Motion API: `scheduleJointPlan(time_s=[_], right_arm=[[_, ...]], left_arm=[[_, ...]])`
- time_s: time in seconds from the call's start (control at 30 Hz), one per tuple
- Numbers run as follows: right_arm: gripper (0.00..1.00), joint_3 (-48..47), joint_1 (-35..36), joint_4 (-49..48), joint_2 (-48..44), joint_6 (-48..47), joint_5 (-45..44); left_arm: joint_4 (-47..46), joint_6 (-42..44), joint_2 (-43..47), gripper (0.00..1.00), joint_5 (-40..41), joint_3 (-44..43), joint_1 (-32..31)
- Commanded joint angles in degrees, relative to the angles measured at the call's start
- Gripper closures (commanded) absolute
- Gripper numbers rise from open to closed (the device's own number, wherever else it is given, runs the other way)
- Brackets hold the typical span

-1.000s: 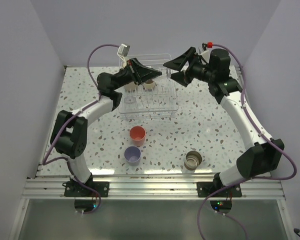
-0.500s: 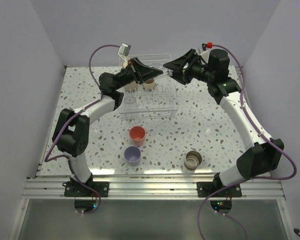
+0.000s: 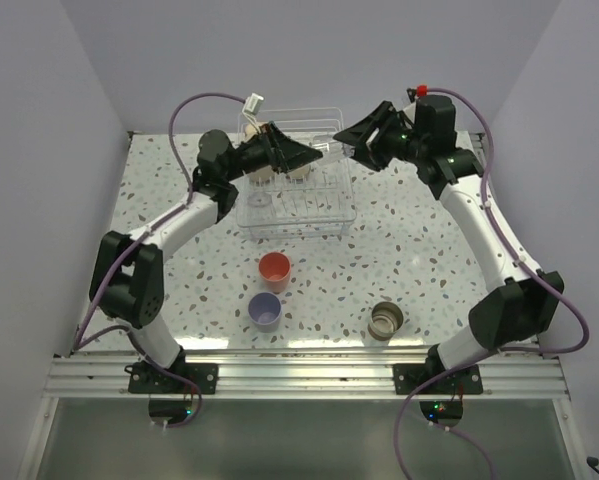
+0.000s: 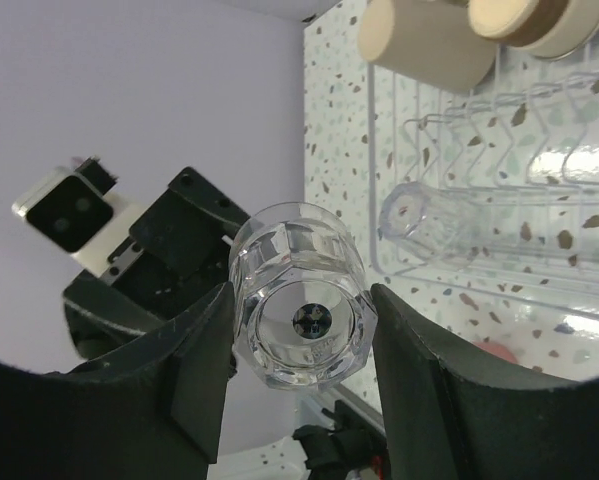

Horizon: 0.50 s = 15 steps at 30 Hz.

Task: Load the cups into the dish rack

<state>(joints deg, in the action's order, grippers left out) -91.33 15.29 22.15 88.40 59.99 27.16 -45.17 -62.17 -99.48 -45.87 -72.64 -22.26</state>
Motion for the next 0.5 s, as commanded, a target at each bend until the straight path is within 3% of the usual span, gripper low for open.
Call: scheduleJointPlan(time_s=[0.0,0.07,0.33,0.47], right_arm=[[1.0,-4.99,-0.52,3.86,1.77,-5.66,-4.39],[1.0,-6.4,-0.52,6.05,2.74,-8.3,-5.7],[1.0,-18.17,0.44,15.28,13.0,-22.44,-18.16],[1.0,-28.53,2.81,18.71,22.04,-28.77,-25.83]], left_arm=[[21.32,16.71,5.87,0.29,4.9,-1.45,1.17],[29.49,21.73,6.84,0.25,8.92,-2.32,1.6],[54.1,34.83,8.86,0.25,26.5,-7.86,2.22],[60.28,39.05,10.09,0.25,31.54,-9.53,2.22]])
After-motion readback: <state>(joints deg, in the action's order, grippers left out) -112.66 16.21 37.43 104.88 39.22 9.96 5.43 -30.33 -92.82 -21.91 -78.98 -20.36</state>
